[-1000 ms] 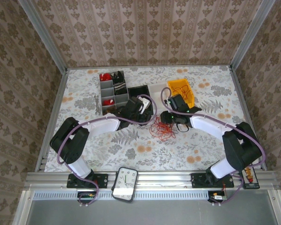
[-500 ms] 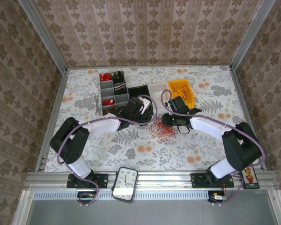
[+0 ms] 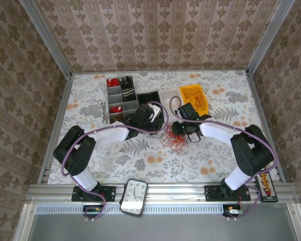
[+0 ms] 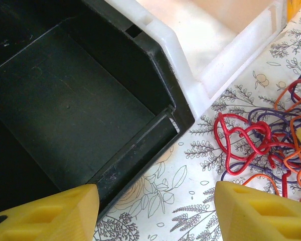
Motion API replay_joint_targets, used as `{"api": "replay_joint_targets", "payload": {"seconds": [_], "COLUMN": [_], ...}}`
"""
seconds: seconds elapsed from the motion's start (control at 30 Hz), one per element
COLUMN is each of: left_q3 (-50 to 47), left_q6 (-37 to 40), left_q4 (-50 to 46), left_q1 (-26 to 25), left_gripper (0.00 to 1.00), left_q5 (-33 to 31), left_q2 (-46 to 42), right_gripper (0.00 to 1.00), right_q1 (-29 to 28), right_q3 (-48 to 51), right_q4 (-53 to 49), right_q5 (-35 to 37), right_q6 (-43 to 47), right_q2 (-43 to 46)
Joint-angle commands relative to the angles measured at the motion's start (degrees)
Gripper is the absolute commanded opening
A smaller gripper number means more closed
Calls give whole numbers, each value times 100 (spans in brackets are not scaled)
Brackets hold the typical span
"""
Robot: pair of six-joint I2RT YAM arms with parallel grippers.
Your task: Untangle the cables
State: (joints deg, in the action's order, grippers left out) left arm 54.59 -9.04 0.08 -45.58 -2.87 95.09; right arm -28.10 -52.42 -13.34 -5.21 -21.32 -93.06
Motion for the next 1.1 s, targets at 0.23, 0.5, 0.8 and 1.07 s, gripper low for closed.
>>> {"api": "replay_joint_targets", "payload": {"seconds": [0.23,0.5,0.8,1.07], "left_q3": [216,341,307,141], "left_q6": [307,539,749,1117], "left_q4": [-115,-153,67,666], "left_q1": [-245,-363,-362,-358], "left_gripper": [65,68,71,76], "left_q5": [24,220,812,1877], "left_q2": [158,247,159,-17], "right_gripper": [13,1,1,0], "right_q1": [32,261,863,948], "right_q3": [-225,7,554,720], "right_q4": [208,341,657,695], "right_q5": [134,-432,-1799,-1928], "right_q6": [-162,-109,-481,-646], "right_q2": [-341,331,1588,1687]}}
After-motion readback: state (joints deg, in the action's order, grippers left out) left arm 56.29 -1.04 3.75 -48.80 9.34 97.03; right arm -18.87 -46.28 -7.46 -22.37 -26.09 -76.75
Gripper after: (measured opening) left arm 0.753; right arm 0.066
